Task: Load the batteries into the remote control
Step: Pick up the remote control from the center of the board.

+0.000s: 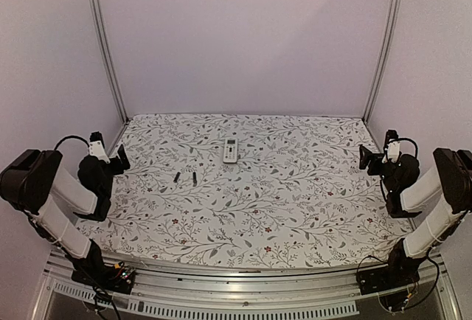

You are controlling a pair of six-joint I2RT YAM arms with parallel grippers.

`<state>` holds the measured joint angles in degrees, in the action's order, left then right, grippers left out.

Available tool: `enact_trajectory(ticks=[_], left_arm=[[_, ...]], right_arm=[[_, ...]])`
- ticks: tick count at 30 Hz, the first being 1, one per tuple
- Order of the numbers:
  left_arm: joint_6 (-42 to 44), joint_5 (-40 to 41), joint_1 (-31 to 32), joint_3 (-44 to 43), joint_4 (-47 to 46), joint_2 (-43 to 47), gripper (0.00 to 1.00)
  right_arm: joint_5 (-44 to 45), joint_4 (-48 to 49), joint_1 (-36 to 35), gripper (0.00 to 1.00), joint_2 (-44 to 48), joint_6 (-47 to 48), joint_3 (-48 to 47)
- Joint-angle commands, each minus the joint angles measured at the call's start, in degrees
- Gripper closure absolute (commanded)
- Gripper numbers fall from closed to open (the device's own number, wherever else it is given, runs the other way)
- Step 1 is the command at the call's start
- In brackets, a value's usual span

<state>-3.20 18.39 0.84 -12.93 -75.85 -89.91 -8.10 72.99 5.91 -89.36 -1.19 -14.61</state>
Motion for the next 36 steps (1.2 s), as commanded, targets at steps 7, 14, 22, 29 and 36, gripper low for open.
enact_trajectory(ticks=[7, 14, 22, 29, 36], left_arm=[[0.05, -0.99, -0.49, -0.26, -0.81, 0.33, 0.0], [0.04, -1.04, -0.49, -0.17, -0.93, 0.42, 0.0], [0.78, -8.39, -2.4, -11.25, 23.8, 8.16, 0.0], [10.23, -26.93, -8.33, -31.72, 59.3, 11.32, 0.0], [12.74, -40.51, -8.03, -46.8, 85.52, 11.94, 0.01]], right_arm=[[1.87, -23.94, 0.24, 0.01, 14.64, -4.99, -8.86], [-6.26, -33.62, -2.21, 0.01, 17.84, -23.19, -21.1], [18.23, -69.63, -28.8, 0.02, -0.15, -21.06, -57.98], [24.23, -93.55, -42.51, 0.03, -27.9, -22.99, -92.94], [22.52, -98.61, -47.96, 0.08, -49.08, -26.26, -111.79]])
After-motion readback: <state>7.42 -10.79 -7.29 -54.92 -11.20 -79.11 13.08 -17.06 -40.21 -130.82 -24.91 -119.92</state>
